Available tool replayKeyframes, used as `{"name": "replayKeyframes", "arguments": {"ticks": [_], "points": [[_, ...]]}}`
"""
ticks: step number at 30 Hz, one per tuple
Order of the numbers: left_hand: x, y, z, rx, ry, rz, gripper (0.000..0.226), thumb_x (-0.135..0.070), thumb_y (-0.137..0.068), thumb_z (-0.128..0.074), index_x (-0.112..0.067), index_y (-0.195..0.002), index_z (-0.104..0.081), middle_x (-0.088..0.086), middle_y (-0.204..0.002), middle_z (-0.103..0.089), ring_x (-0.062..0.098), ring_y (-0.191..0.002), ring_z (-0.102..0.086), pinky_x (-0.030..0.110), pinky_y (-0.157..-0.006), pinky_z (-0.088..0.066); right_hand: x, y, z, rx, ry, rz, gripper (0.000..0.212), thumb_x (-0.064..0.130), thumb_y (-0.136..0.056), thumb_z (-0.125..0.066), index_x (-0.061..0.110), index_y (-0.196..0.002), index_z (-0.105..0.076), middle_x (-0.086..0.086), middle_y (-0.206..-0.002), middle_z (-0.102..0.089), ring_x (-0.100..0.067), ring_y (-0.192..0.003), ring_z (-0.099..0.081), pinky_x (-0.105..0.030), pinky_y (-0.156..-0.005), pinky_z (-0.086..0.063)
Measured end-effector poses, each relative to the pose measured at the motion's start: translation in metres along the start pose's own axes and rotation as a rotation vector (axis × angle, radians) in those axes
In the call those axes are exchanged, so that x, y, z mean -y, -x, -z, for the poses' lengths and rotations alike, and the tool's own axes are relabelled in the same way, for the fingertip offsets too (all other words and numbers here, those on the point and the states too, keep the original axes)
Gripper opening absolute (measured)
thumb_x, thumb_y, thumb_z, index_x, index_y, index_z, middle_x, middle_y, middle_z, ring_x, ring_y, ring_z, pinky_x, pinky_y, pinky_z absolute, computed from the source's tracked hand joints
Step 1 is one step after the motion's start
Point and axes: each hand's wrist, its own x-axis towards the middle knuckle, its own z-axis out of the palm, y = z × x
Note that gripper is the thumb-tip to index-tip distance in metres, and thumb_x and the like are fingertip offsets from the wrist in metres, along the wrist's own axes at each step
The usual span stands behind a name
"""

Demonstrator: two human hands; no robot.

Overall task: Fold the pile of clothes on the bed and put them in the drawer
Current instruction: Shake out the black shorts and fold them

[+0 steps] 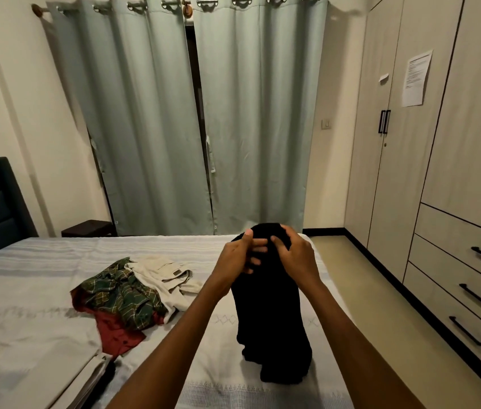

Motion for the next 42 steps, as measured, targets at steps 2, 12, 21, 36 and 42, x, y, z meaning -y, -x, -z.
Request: {"name": "replayKeyframes", "arguments": {"ticks": [2,12,21,36,42], "points": [[0.013,-0.002,0.011,-0.235,-0.297,-0.268,0.026,-0.047,-0.099,-0.053,-0.027,-0.099,-0.070,-0.006,-0.093,-0.069,0.014,-0.085,-0.065,0.023,-0.068,-0.049,-0.002,-0.001,0.002,-0.007,-0.070,-0.063,0.034,0.030,-0.101,-0.058,0.017,-0.132,-0.060,-0.007,-0.121,-0.069,-0.026,-0.112,-0.064,-0.036,-0.096,-0.051],[0.028,-0.016,0.043,0.065,-1.011,-0.446,0.072,-0.089,-0.073,-0.047,-0.032,-0.107,-0.073,-0.006,-0.150,-0.035,0.021,-0.127,-0.043,0.042,-0.100,-0.046,0.005,-0.012,0.008,0.093,-0.388,-0.158,0.026,0.027,-0.103,-0.054,0.022,-0.128,-0.056,0.004,-0.123,-0.065,-0.015,-0.115,-0.061,-0.031,-0.099,-0.049],[-0.031,-0.026,0.060,0.099,-0.242,-0.271,0.041,-0.008,-0.088,-0.073,-0.019,-0.116,-0.046,-0.004,-0.095,-0.062,0.010,-0.081,-0.065,0.015,-0.070,-0.052,0.012,-0.032,0.058,0.202,-0.744,-0.301,0.032,0.026,-0.098,-0.063,0.005,-0.122,-0.066,-0.011,-0.113,-0.074,-0.025,-0.103,-0.072,-0.027,-0.084,-0.059],[-0.037,-0.085,0.092,0.464,-0.341,0.591,0.038,-0.029,-0.095,-0.066,-0.007,-0.125,-0.061,0.015,-0.129,-0.063,0.029,-0.091,-0.074,0.019,-0.050,-0.055,0.005,-0.089,0.061,0.779,-0.174,-0.721,0.053,0.048,-0.101,-0.053,0.008,-0.136,-0.054,-0.010,-0.135,-0.055,-0.037,-0.088,-0.075,-0.038,-0.075,-0.064],[0.010,-0.113,0.070,0.042,-0.213,0.074,0.026,-0.001,-0.091,-0.064,-0.006,-0.117,-0.065,0.003,-0.099,-0.071,0.024,-0.098,-0.068,0.019,-0.079,-0.055,-0.027,-0.113,0.011,0.325,-0.503,-0.428,0.035,0.035,-0.093,-0.070,0.007,-0.115,-0.069,-0.010,-0.112,-0.074,-0.025,-0.107,-0.070,-0.037,-0.084,-0.058]]}}
